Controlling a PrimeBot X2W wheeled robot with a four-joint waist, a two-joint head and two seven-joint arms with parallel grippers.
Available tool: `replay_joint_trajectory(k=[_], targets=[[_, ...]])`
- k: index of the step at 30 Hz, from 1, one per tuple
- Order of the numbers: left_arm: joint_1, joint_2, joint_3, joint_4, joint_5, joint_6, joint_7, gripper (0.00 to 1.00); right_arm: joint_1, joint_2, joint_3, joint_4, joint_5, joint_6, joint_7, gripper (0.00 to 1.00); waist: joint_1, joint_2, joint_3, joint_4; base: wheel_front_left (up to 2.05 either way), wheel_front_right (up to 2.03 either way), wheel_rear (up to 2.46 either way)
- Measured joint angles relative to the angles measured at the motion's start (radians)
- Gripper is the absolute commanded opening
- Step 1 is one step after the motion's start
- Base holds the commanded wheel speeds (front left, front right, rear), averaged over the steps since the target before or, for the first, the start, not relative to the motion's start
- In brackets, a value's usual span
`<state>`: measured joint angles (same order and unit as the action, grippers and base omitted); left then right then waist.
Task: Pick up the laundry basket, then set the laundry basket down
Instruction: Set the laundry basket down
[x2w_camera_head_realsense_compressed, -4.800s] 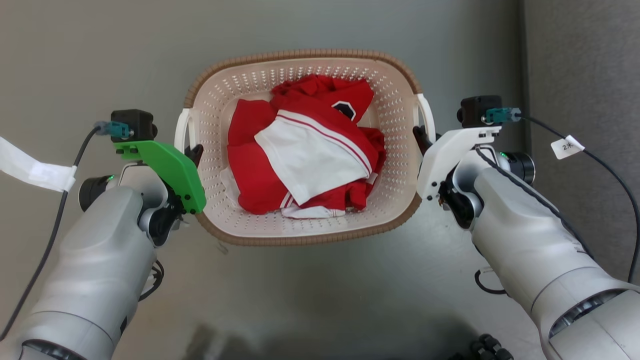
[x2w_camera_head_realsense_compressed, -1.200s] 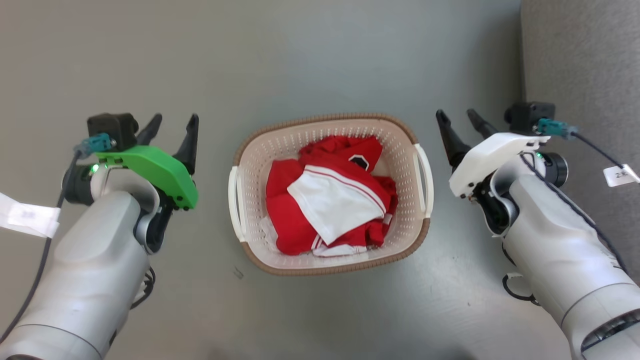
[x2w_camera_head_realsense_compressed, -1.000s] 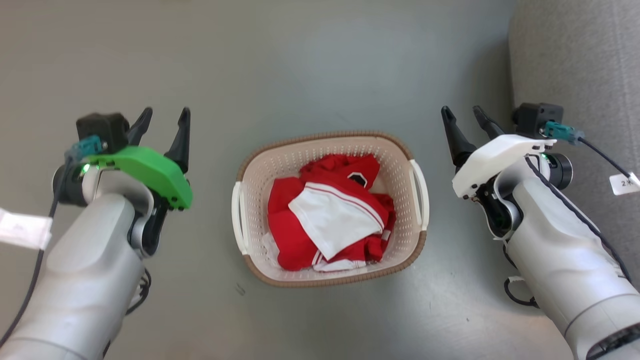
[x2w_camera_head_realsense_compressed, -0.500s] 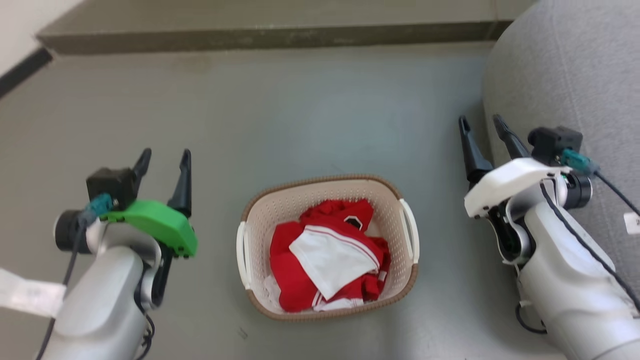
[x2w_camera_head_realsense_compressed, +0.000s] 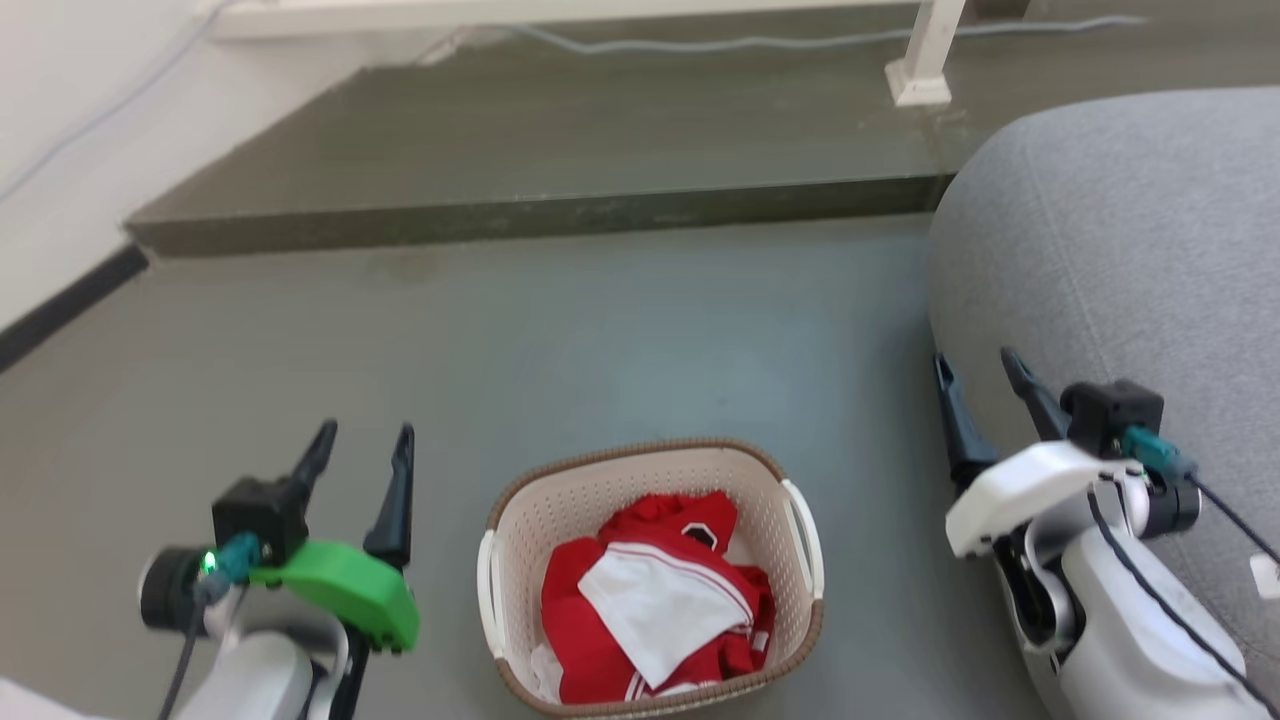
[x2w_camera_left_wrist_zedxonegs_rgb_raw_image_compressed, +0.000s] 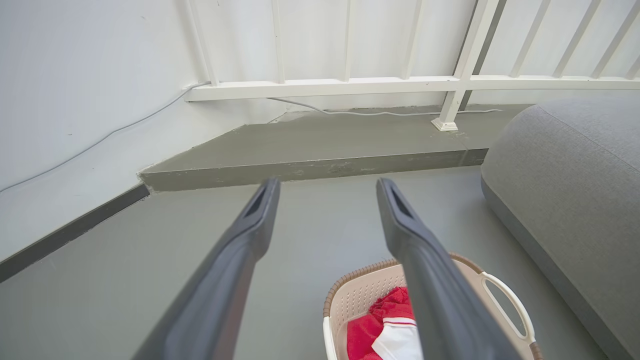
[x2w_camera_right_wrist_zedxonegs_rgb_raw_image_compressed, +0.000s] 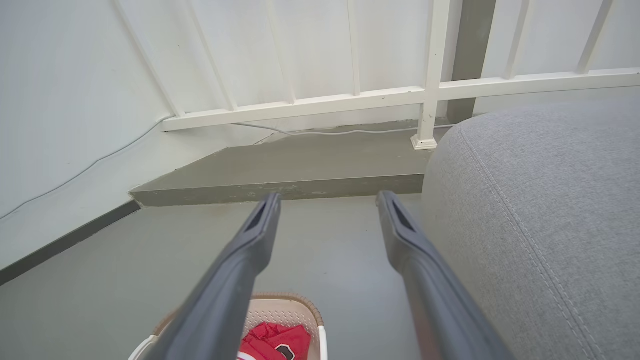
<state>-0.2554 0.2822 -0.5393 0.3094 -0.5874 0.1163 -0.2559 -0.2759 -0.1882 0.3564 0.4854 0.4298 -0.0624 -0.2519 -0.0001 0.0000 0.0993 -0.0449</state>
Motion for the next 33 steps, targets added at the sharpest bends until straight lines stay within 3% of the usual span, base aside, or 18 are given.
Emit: replay_joint_trajectory(k=[11, 33], targets=[[0.166, 0.0, 0.064, -0.089, 0.058, 0.007, 0.0, 1.0, 0.12, -0.005, -0.008, -0.083, -0.028, -0.012, 0.0, 1.0, 0.0, 0.0, -0.08, -0.017, 0.0, 0.0, 0.0], [0.351, -0.047, 0.19, -0.212, 0.174, 0.008, 0.0, 1.0, 0.249, -0.004, -0.028, -0.194, -0.07, -0.036, 0.0, 1.0, 0.0, 0.0, -0.102, -0.021, 0.0, 0.0, 0.0]])
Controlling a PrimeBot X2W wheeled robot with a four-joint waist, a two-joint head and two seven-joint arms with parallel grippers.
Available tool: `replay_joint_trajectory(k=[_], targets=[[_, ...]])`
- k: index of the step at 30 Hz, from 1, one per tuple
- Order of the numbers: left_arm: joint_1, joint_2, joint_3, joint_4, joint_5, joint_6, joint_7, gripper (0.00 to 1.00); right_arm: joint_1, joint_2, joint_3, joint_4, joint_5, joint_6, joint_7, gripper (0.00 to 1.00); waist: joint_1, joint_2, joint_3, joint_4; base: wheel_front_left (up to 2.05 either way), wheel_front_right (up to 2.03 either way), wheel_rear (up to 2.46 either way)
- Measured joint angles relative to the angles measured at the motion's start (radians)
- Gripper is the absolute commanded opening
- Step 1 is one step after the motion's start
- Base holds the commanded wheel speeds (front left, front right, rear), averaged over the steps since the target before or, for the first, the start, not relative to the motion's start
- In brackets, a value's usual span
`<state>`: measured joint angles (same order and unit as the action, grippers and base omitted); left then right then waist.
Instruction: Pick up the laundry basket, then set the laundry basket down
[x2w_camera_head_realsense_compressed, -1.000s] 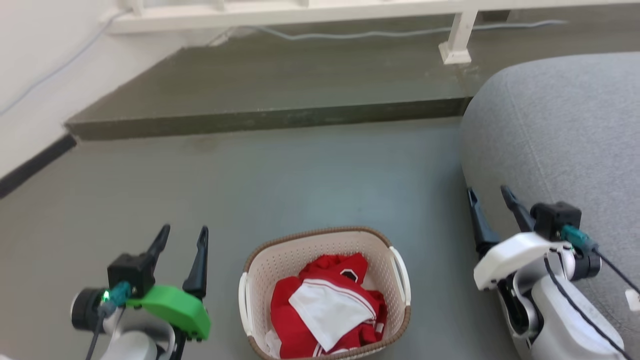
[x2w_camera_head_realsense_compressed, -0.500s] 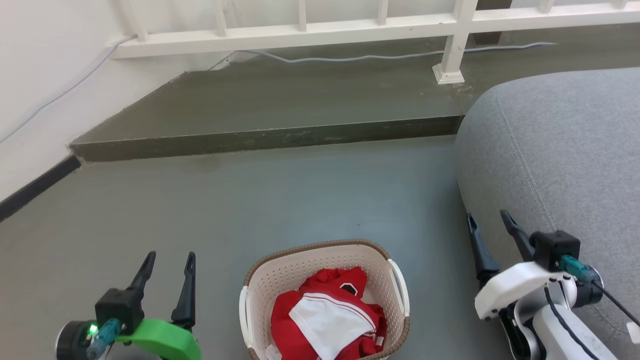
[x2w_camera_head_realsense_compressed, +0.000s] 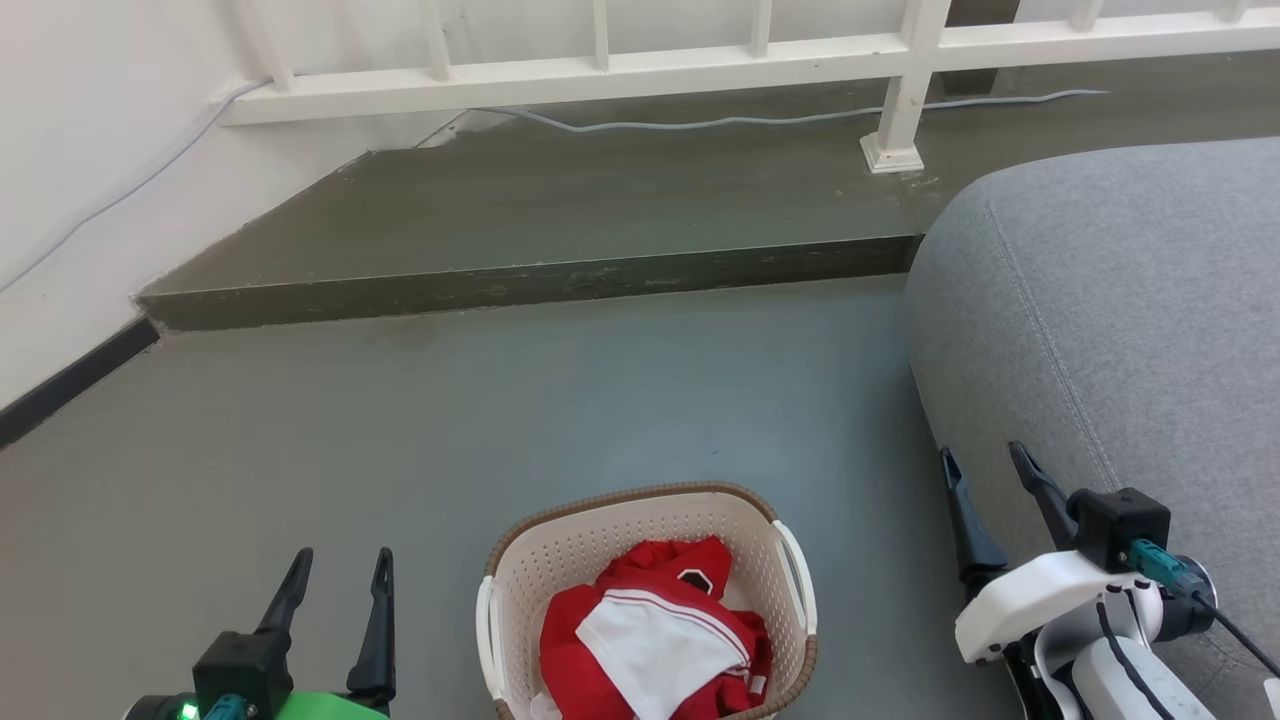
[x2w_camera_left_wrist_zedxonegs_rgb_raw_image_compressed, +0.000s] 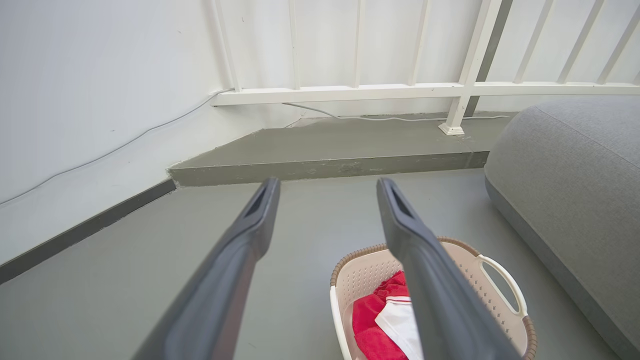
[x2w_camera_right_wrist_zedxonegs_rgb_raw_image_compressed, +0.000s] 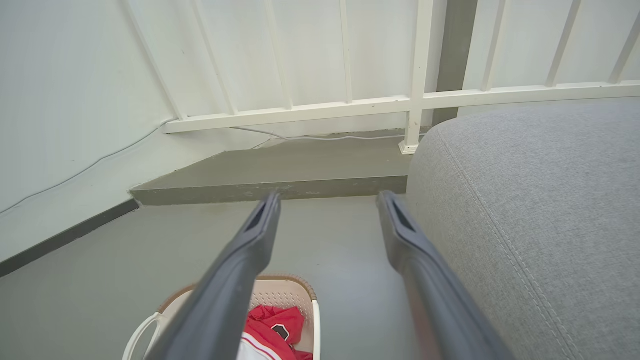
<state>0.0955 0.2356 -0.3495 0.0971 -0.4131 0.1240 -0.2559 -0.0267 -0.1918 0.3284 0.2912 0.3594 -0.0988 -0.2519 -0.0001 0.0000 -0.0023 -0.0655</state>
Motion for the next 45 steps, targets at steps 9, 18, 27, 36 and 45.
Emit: replay_joint_trajectory(k=[9, 18, 27, 36, 45], targets=[[0.034, -0.02, 0.034, -0.032, 0.023, 0.0, 0.001, 1.0, 0.023, 0.0, -0.005, -0.027, -0.009, -0.008, 0.0, 1.0, 0.0, 0.0, 0.001, -0.006, 0.0, 0.0, 0.0], [0.058, -0.034, 0.058, -0.055, 0.063, 0.0, 0.018, 1.0, 0.039, 0.0, -0.015, -0.039, -0.012, -0.009, 0.0, 1.0, 0.0, 0.0, 0.003, -0.008, 0.0, 0.0, 0.0], [0.074, -0.058, 0.068, -0.08, 0.077, 0.0, 0.036, 0.0, 0.046, -0.003, -0.016, -0.052, -0.016, -0.009, 0.0, 0.0, 0.0, 0.0, 0.004, -0.009, 0.0, 0.0, 0.0], [0.08, -0.083, 0.053, -0.042, 0.047, -0.01, 0.036, 0.0, 0.082, 0.025, -0.019, -0.016, 0.015, 0.002, 0.004, 0.0, 0.0, 0.0, 0.005, -0.007, 0.0, 0.0, 0.0], [0.092, -0.091, 0.062, -0.049, -0.081, -0.021, 0.045, 0.0, 0.082, 0.034, -0.044, -0.026, 0.14, 0.019, 0.026, 0.0, 0.0001, 0.0, 0.006, 0.001, 0.0, 0.0, 0.0]])
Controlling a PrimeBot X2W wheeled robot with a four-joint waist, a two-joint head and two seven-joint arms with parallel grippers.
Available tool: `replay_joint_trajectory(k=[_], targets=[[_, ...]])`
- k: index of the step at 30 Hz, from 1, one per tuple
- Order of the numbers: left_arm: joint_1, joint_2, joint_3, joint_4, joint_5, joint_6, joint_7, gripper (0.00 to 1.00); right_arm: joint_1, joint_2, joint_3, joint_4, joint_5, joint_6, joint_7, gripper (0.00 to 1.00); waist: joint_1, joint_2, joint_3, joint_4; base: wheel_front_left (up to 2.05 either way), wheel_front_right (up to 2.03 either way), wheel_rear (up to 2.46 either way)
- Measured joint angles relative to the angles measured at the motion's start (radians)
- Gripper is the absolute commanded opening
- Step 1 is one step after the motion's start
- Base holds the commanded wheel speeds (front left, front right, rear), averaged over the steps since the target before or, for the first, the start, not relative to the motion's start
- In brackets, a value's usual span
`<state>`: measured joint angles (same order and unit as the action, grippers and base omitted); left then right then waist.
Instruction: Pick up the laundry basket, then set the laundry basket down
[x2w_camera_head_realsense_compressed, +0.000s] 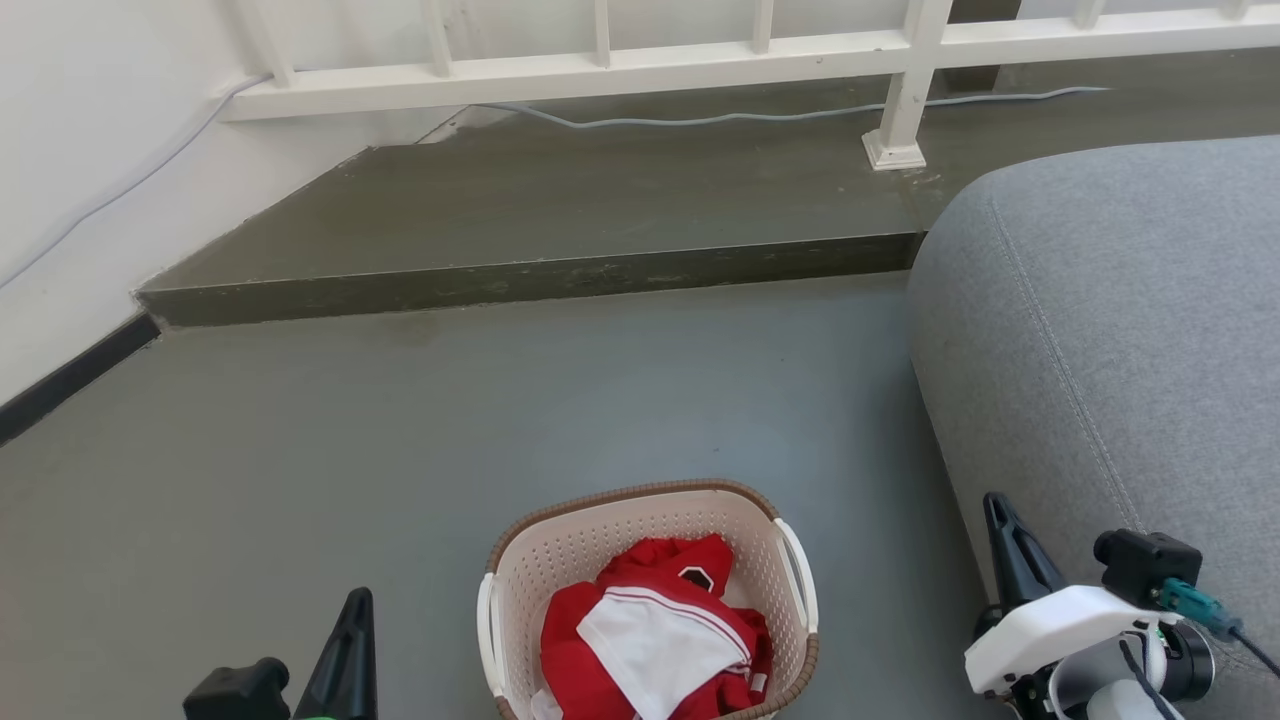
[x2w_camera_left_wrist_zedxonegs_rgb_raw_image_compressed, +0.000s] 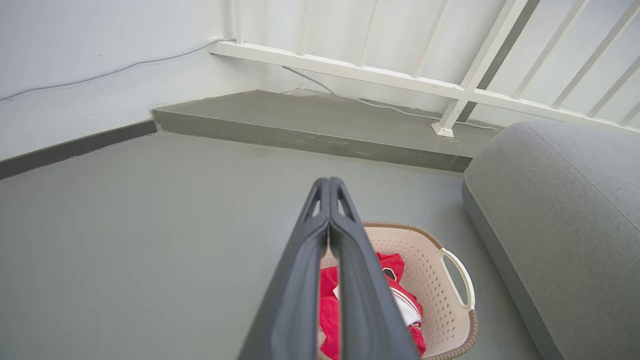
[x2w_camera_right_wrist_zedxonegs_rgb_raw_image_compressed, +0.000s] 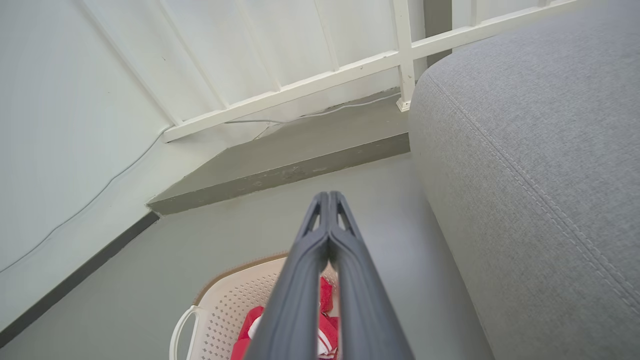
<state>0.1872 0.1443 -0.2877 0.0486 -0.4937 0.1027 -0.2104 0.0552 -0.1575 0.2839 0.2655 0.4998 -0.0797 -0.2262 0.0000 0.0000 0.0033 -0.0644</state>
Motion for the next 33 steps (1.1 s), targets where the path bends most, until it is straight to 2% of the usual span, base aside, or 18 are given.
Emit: replay_joint_trajectory(k=[8, 33], targets=[[-0.002, -0.004, 0.033, 0.003, -0.119, -0.007, 0.025, 0.0, -0.002, 0.008, -0.038, -0.004, 0.115, 0.018, 0.031, 0.0, 0.0, 0.0, 0.0, 0.006, 0.0, 0.0, 0.0], [-0.055, -0.006, 0.108, 0.044, -0.452, -0.068, 0.097, 0.0, -0.028, 0.032, -0.145, -0.007, 0.432, 0.068, 0.119, 0.0, 0.0, 0.0, 0.001, 0.024, 0.0, 0.0, 0.0]])
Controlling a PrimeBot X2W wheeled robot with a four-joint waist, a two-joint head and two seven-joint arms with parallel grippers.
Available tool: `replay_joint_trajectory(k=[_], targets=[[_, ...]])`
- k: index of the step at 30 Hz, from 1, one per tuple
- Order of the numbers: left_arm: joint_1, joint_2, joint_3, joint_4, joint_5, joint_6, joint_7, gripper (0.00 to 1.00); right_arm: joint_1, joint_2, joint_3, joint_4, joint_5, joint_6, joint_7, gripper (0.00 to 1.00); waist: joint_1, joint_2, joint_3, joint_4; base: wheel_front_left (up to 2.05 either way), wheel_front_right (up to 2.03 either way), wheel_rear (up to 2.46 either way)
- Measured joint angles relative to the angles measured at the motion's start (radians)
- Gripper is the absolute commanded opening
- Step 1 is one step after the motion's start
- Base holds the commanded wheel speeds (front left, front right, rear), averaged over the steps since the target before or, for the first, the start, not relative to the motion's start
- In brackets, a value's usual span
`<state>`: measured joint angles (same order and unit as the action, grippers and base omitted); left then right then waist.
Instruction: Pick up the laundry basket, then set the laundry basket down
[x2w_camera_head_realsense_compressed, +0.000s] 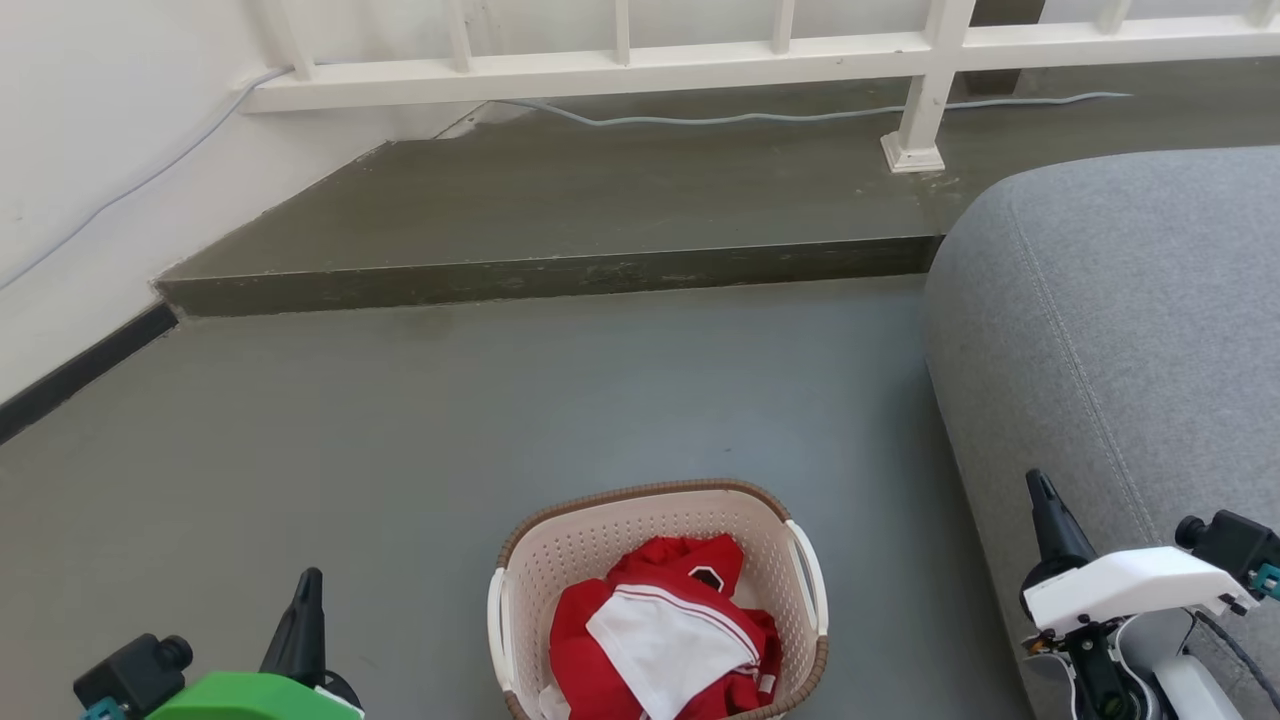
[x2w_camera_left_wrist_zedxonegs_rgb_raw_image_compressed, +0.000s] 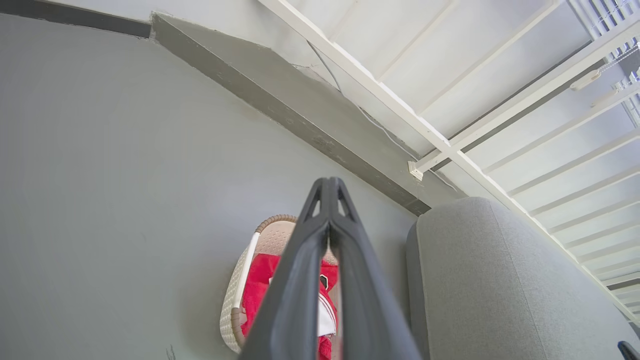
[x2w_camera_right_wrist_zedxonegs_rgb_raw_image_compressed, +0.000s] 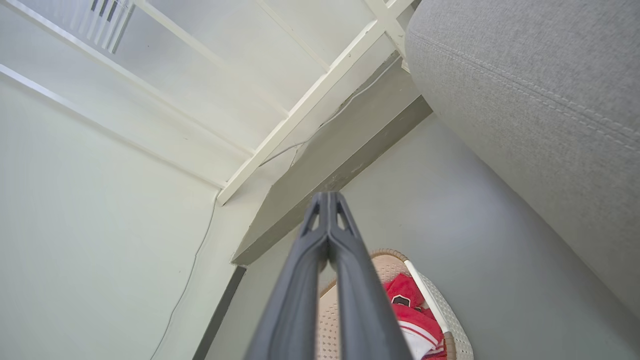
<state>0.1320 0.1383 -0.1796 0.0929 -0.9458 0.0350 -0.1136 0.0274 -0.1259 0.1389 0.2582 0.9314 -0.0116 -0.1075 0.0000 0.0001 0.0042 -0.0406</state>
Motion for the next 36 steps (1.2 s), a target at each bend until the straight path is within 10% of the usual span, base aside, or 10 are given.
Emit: replay_joint_trajectory(k=[36], targets=[[-0.098, -0.023, 0.104, 0.094, -0.477, -0.089, 0.095, 0.0, -0.045, 0.035, -0.144, 0.004, 0.453, 0.076, 0.118, 0.0, 0.0, 0.0, -0.001, 0.026, 0.0, 0.0, 0.0]])
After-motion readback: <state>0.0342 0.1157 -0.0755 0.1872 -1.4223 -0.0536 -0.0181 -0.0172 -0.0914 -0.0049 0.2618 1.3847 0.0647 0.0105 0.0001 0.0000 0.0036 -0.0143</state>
